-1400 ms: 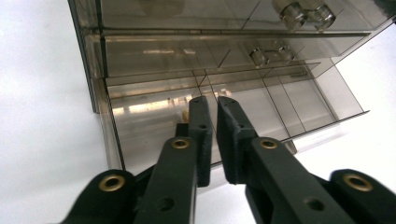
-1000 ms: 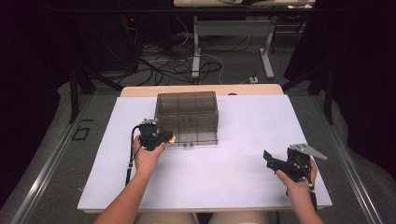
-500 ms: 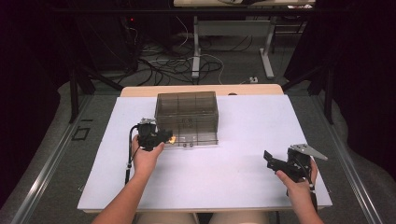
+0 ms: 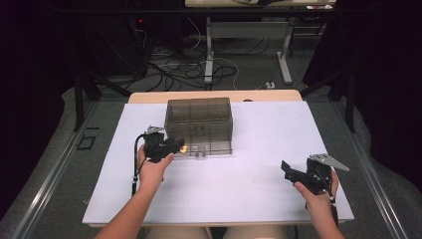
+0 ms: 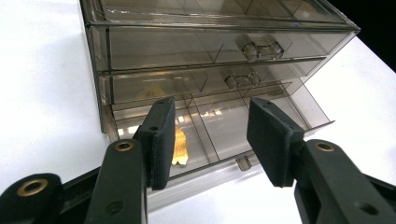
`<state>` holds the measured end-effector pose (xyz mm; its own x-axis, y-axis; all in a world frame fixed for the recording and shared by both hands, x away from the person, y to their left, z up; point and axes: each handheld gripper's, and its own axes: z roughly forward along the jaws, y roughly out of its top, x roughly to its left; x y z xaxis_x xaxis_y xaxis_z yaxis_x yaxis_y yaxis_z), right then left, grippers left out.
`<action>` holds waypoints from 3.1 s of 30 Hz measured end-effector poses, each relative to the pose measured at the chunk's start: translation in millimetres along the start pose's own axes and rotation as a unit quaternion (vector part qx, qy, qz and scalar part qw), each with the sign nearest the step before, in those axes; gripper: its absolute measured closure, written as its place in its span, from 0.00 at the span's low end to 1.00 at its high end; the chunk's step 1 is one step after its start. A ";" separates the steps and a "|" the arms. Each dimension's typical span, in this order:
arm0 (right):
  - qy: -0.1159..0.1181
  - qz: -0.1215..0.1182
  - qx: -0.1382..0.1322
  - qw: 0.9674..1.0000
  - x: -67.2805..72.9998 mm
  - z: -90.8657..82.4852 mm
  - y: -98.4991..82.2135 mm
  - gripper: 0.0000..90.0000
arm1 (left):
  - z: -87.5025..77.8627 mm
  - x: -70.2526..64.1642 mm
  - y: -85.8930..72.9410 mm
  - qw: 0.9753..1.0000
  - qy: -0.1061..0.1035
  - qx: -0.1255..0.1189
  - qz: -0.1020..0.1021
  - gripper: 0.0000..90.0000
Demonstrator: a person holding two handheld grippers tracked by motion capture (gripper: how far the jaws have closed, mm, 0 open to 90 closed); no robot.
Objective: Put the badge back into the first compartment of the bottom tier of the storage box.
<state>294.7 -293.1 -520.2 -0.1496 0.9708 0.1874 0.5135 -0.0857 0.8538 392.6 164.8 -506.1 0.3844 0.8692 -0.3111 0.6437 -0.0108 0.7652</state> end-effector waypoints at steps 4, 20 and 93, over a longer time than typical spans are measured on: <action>0.000 0.003 0.001 1.000 0.2 -0.2 0.0 0.05 | -4.2 -1.4 -0.2 1.000 -0.004 -0.001 0.001 0.55; -0.001 0.005 0.001 1.000 0.8 -0.6 -0.1 0.05 | -25.9 -9.5 -4.1 0.999 -0.015 -0.027 0.024 0.40; 0.004 -0.011 0.006 1.000 1.4 2.3 -2.0 0.05 | -92.3 80.0 -54.6 0.998 0.021 -0.052 0.010 0.01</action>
<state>295.4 -291.1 -522.7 -0.1681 0.9706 0.1720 0.5199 -0.0610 0.8520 327.1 280.6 -520.8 0.3672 0.8894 -0.2722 0.5628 0.0205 0.8263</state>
